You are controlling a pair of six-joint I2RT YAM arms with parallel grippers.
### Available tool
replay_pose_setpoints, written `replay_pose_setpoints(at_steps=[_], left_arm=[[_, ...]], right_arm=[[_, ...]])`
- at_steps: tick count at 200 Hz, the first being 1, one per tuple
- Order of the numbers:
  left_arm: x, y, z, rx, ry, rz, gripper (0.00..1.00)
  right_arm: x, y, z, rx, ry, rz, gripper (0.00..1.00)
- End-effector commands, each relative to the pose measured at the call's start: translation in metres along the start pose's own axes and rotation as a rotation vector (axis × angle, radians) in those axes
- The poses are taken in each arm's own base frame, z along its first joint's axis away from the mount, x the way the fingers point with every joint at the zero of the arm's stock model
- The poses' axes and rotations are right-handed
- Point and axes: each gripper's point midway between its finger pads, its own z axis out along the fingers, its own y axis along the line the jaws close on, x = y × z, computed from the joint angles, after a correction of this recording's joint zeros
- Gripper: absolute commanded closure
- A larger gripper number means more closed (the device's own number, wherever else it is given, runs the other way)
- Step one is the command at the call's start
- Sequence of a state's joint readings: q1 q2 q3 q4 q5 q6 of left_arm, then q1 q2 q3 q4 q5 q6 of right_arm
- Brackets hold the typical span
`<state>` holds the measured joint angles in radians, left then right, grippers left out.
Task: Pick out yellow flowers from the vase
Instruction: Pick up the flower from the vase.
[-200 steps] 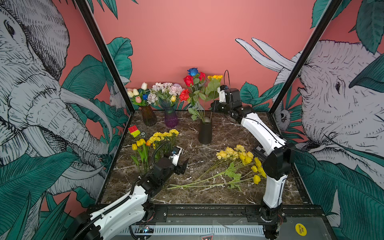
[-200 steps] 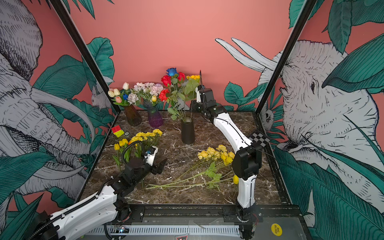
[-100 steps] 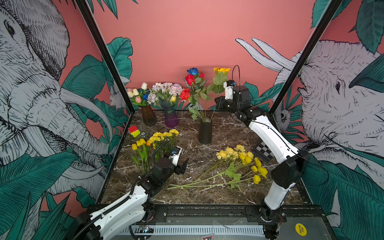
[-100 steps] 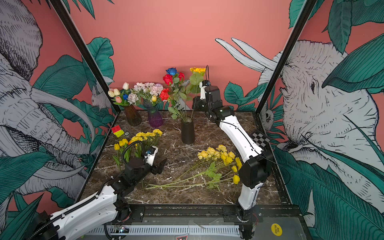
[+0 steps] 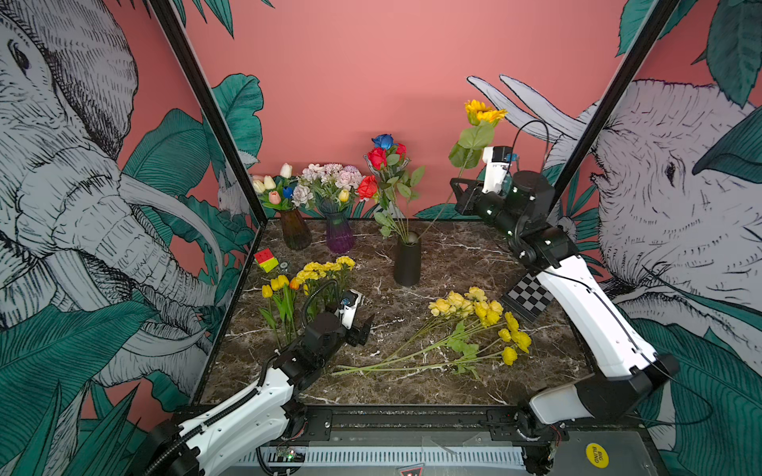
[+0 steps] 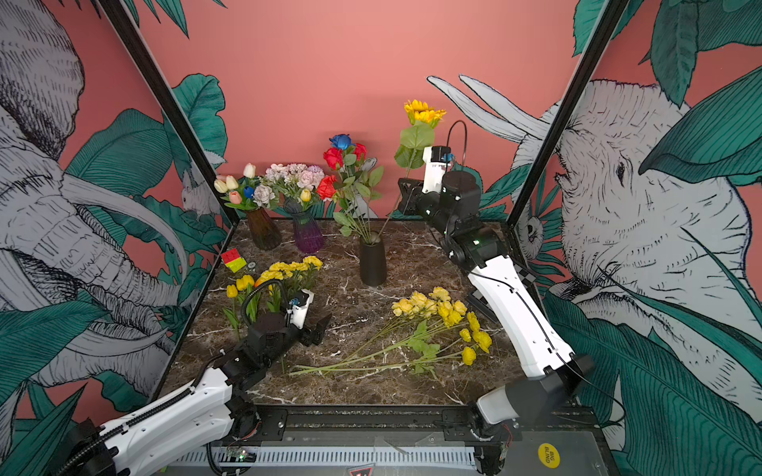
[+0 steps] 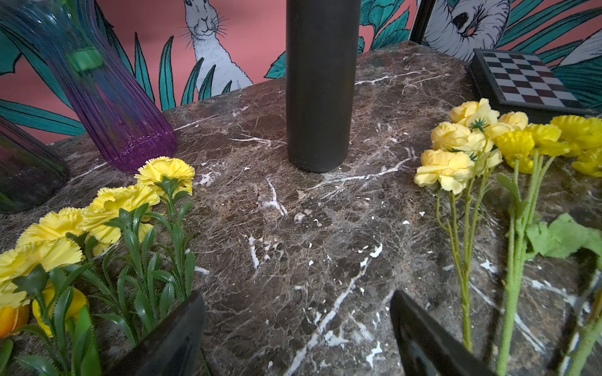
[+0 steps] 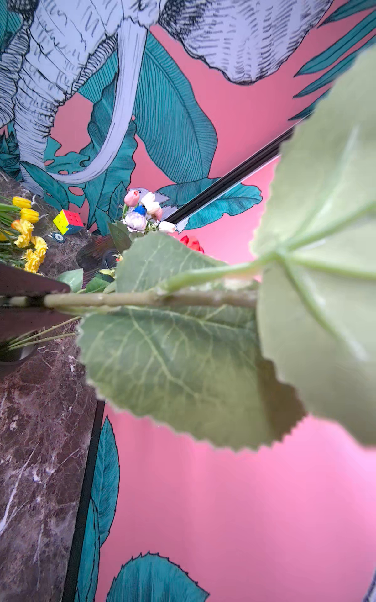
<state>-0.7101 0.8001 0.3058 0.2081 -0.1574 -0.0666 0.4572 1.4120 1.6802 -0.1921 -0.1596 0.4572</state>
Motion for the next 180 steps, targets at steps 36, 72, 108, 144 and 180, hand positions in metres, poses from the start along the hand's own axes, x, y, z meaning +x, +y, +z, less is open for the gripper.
replay_pose_setpoints(at_steps=[36,72,108,144,180], left_arm=[[0.001,0.002,0.001,-0.010,-0.003,0.014,0.10],[0.001,0.002,0.002,-0.009,-0.004,0.016,0.10],[-0.001,-0.001,0.001,0.007,-0.015,0.020,0.10],[-0.009,-0.011,0.000,0.069,-0.051,-0.051,0.10],[-0.039,-0.046,0.000,0.262,-0.049,-0.095,0.12]], right_arm=[[-0.017,0.008,-0.058,-0.015,-0.127,0.015,1.00],[0.004,0.002,-0.081,-0.003,-0.106,0.046,1.00],[0.053,-0.014,-0.092,0.002,-0.055,0.138,1.00],[0.105,-0.024,-0.096,-0.036,-0.006,0.295,1.00],[0.148,-0.027,-0.097,-0.045,0.033,0.385,1.00]])
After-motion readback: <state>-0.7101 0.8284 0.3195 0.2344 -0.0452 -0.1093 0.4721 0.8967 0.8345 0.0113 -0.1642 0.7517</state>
